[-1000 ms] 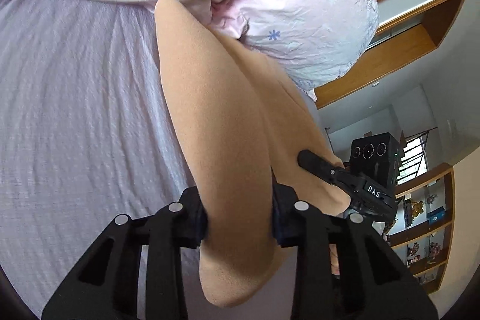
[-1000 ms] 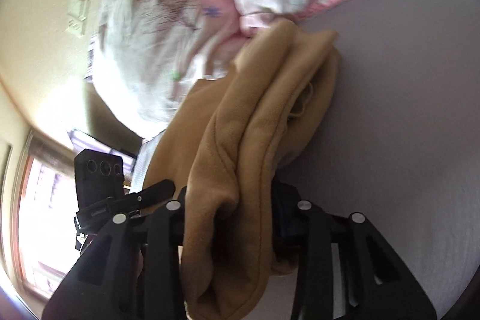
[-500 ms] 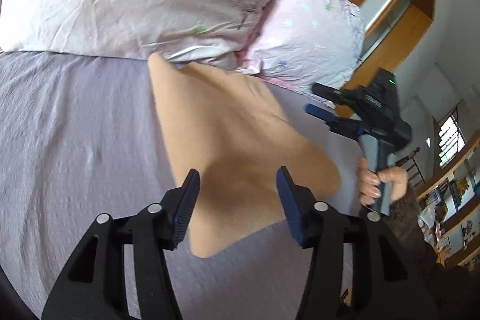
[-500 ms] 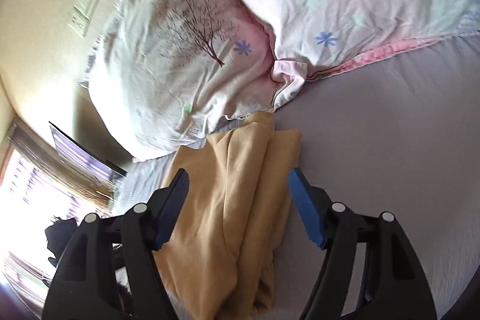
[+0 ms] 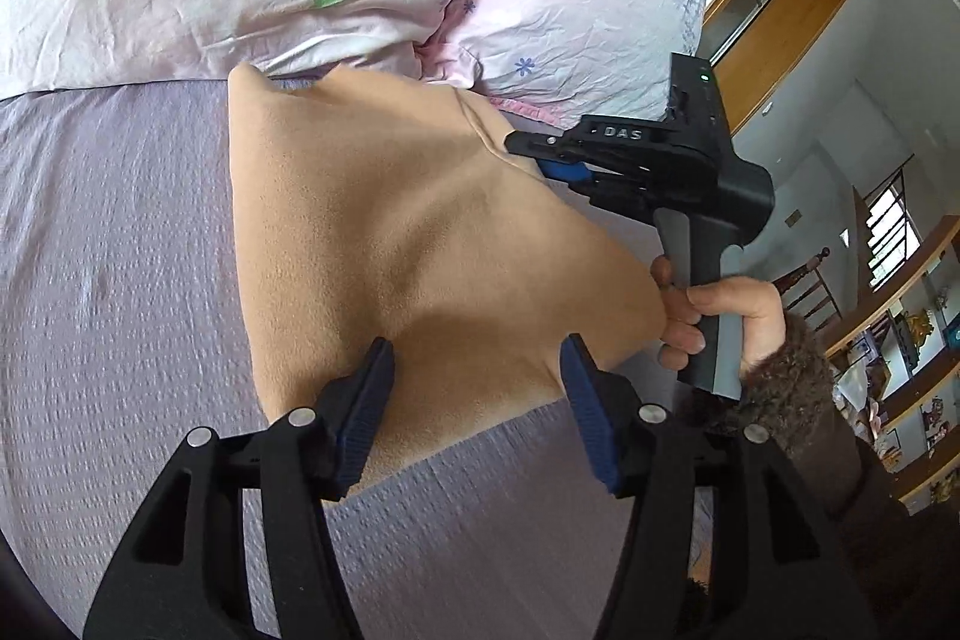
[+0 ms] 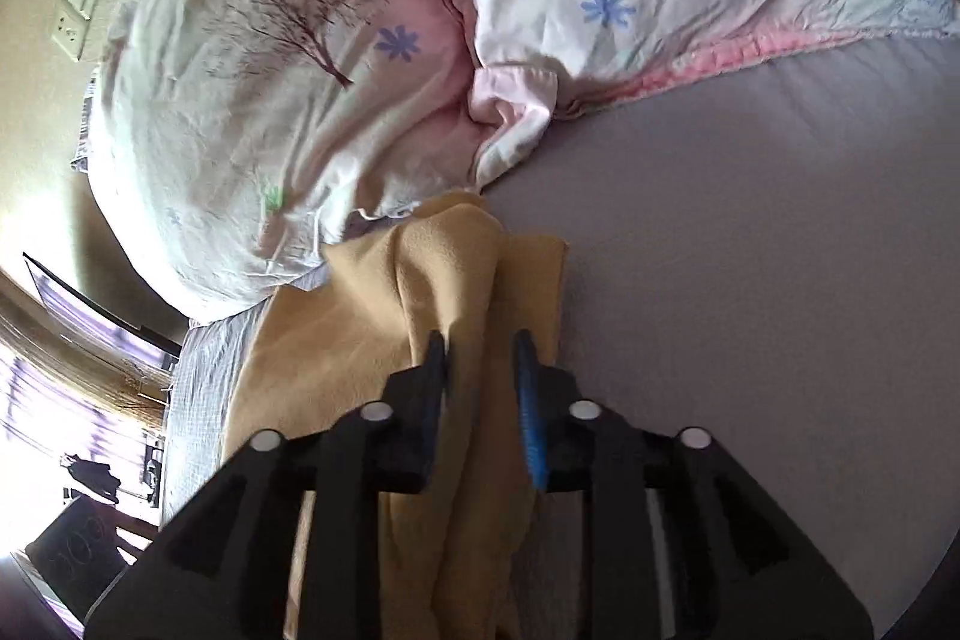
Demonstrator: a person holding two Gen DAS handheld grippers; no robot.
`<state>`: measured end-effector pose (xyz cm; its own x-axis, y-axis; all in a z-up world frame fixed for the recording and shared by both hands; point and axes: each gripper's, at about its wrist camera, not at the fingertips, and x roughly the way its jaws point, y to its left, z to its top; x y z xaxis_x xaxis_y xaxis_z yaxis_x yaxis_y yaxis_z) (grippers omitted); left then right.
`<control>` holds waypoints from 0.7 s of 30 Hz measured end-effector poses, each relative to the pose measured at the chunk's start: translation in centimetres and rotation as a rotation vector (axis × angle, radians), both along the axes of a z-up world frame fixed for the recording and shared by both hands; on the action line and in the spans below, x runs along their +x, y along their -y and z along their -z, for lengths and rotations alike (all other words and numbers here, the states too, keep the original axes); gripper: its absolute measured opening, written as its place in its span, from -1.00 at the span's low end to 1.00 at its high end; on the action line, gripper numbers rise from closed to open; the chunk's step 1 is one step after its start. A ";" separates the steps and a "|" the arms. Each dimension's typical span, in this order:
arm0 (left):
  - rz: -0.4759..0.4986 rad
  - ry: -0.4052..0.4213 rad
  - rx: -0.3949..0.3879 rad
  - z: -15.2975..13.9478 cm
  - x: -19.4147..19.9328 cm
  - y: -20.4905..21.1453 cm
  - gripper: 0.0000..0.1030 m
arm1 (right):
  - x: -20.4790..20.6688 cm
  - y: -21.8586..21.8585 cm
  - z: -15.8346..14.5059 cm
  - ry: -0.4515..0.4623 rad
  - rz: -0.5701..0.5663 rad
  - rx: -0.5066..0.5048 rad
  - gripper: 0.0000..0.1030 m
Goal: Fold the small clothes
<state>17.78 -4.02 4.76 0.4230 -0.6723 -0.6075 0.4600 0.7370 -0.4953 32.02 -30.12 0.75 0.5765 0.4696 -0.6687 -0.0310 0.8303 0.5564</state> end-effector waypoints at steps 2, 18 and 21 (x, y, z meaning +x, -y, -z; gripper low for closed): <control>-0.020 0.025 -0.003 -0.6 -1.3 -1.0 0.45 | -3.8 0.5 -2.6 0.129 -0.024 0.050 0.10; -0.210 0.004 0.354 0.2 -7.3 -3.4 0.97 | -17.6 -0.6 -1.8 0.106 -0.034 -0.131 0.96; -0.244 -0.006 0.499 1.4 -6.9 -2.1 0.97 | -18.2 -2.2 -1.2 0.072 0.028 -0.369 0.97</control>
<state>10.87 -1.96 3.35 0.5258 -0.1853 -0.8302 0.2449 0.9676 -0.0609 13.83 -27.97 1.93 0.6372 0.1881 -0.7474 -0.0338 0.9757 0.2167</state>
